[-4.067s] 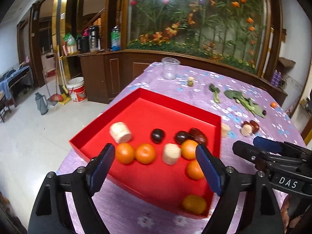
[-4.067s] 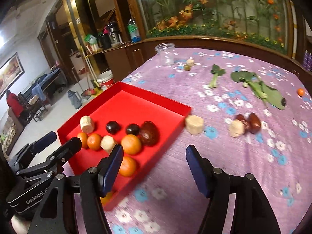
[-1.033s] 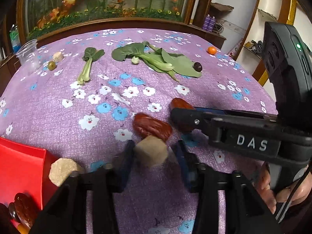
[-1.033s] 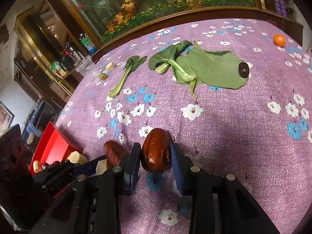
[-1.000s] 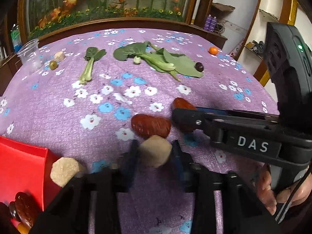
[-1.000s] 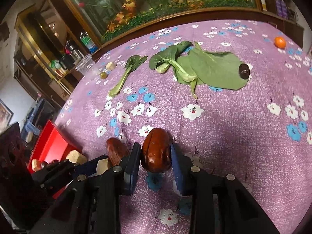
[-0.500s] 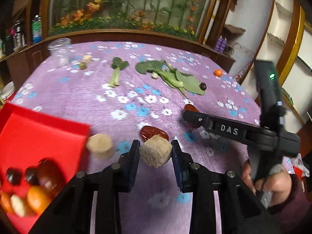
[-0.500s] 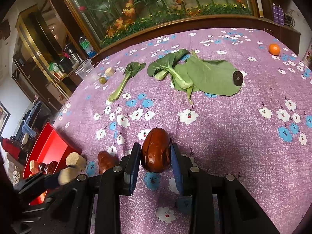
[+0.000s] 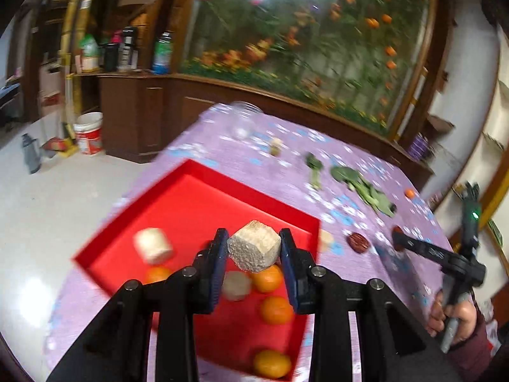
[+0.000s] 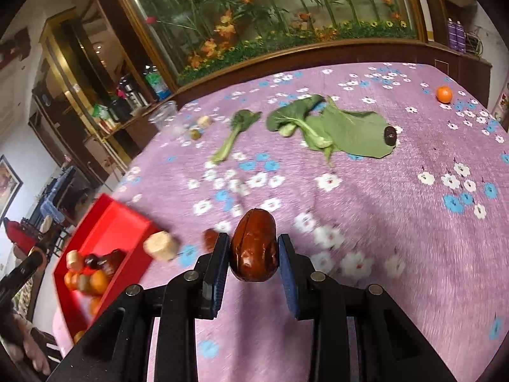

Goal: Organize fruits
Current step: 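Carry the yam slice and red date into the red tray and release both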

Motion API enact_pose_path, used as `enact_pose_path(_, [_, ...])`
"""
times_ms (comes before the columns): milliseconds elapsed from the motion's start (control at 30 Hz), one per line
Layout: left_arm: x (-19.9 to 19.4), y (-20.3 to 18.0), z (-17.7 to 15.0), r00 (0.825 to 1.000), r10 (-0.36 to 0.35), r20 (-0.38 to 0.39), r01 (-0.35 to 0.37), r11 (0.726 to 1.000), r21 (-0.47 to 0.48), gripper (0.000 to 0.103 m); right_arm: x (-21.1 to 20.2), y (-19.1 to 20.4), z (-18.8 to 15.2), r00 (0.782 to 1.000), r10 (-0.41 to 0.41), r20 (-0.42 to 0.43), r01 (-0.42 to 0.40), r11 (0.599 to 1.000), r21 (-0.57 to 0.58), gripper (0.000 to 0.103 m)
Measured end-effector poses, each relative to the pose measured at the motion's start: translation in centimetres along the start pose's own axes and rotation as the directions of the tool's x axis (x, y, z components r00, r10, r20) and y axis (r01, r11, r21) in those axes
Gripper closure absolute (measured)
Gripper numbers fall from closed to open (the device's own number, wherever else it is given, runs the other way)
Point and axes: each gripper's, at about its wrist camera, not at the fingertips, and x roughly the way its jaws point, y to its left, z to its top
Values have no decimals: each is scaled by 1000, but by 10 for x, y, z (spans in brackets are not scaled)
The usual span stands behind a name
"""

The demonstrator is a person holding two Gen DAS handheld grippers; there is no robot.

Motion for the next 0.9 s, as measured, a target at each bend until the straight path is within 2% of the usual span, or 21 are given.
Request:
enact_pose_path(167, [-6,23,-7,1000,29,1,-29,999,-38,72,-15,38,-9,997,70,-10,-71,996,-45,69])
enact_pose_path(267, [-2,24,-15,999,41,-18,-41,999,-23,72,-16,66,-17,992,119,-33,-121,990,-78,69])
enact_pose_path(467, [6,24,-27,998,46,-47,-46,999,-10,72,-6,128,-40,970,211,-118,-229,959,-165,69])
enact_pose_path(733, [23,27,-40,994,26,-102,-29,999,-23,72,23,169,-61,945,242,-222,-288,935,-206,69])
enact_pose_path(900, [31,30,-44,993,36,-111,-39,999,-26,72,39,180,-52,939,241,-244,-291,936,-197,69])
